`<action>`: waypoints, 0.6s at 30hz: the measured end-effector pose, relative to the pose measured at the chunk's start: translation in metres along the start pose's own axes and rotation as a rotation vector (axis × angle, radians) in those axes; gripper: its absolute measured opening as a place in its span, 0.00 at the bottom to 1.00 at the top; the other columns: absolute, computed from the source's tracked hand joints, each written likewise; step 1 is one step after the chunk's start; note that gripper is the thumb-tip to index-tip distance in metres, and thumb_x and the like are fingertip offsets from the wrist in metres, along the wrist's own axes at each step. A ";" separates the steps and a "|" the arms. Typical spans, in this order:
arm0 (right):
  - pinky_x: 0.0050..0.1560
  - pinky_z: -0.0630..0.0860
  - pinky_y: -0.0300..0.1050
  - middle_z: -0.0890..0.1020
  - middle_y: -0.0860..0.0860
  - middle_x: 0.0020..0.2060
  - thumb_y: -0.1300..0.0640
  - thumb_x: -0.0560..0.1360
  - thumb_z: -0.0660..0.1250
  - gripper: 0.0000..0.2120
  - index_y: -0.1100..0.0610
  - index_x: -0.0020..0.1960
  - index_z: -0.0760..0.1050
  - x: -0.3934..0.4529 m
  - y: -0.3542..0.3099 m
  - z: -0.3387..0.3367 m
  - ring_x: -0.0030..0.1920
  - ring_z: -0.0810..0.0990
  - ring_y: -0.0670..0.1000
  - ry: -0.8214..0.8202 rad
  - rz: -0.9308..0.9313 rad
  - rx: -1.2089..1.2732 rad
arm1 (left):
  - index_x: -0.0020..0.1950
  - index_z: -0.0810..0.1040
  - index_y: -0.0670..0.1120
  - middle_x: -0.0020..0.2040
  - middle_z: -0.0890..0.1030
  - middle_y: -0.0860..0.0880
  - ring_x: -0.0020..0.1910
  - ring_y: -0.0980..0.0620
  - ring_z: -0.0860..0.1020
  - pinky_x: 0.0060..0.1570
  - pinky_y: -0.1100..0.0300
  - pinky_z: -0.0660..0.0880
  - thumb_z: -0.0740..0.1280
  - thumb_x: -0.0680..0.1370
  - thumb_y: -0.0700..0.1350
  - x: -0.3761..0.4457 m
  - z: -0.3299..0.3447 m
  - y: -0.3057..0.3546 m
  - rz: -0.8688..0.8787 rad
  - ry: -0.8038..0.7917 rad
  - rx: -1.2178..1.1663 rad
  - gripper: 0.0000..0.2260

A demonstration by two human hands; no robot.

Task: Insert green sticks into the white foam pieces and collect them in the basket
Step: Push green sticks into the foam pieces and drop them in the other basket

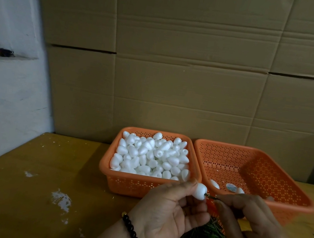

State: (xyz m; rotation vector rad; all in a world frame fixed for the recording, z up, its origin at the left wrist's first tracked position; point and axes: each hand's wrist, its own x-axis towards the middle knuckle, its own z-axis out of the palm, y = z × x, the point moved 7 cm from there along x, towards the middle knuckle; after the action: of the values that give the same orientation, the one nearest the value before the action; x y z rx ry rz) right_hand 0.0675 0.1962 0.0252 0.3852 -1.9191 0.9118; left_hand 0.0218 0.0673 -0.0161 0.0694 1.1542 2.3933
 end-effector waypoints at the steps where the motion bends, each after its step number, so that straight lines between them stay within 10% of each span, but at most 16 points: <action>1: 0.44 0.68 0.25 0.79 0.42 0.39 0.49 0.70 0.65 0.09 0.53 0.40 0.81 0.000 0.000 0.000 0.41 0.76 0.37 -0.006 -0.001 -0.007 | 0.38 0.85 0.41 0.38 0.79 0.42 0.34 0.50 0.78 0.33 0.57 0.79 0.71 0.68 0.42 0.000 0.000 0.000 -0.002 -0.001 0.001 0.06; 8: 0.47 0.70 0.26 0.78 0.41 0.40 0.49 0.70 0.65 0.09 0.52 0.40 0.80 0.000 0.000 0.002 0.41 0.77 0.37 -0.031 -0.010 -0.013 | 0.43 0.81 0.38 0.38 0.80 0.41 0.35 0.49 0.78 0.33 0.57 0.79 0.70 0.70 0.42 0.000 0.000 -0.003 -0.006 0.003 0.018 0.08; 13: 0.50 0.74 0.57 0.78 0.40 0.39 0.49 0.70 0.65 0.07 0.50 0.40 0.80 -0.002 -0.001 0.002 0.41 0.77 0.36 -0.040 -0.020 -0.031 | 0.38 0.84 0.41 0.38 0.80 0.43 0.35 0.50 0.78 0.34 0.58 0.79 0.71 0.68 0.43 0.000 0.001 -0.004 -0.001 -0.019 0.035 0.06; 18: 0.50 0.75 0.60 0.78 0.40 0.39 0.49 0.70 0.65 0.08 0.51 0.40 0.80 -0.001 -0.002 0.001 0.41 0.77 0.36 -0.038 -0.013 -0.022 | 0.39 0.84 0.40 0.38 0.80 0.42 0.34 0.50 0.79 0.34 0.57 0.79 0.71 0.69 0.43 0.000 0.001 -0.004 0.001 -0.019 0.024 0.06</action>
State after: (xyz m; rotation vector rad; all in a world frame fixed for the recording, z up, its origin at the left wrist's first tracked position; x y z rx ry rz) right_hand 0.0684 0.1936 0.0251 0.4042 -1.9570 0.8798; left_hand 0.0234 0.0706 -0.0181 0.1003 1.1749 2.3750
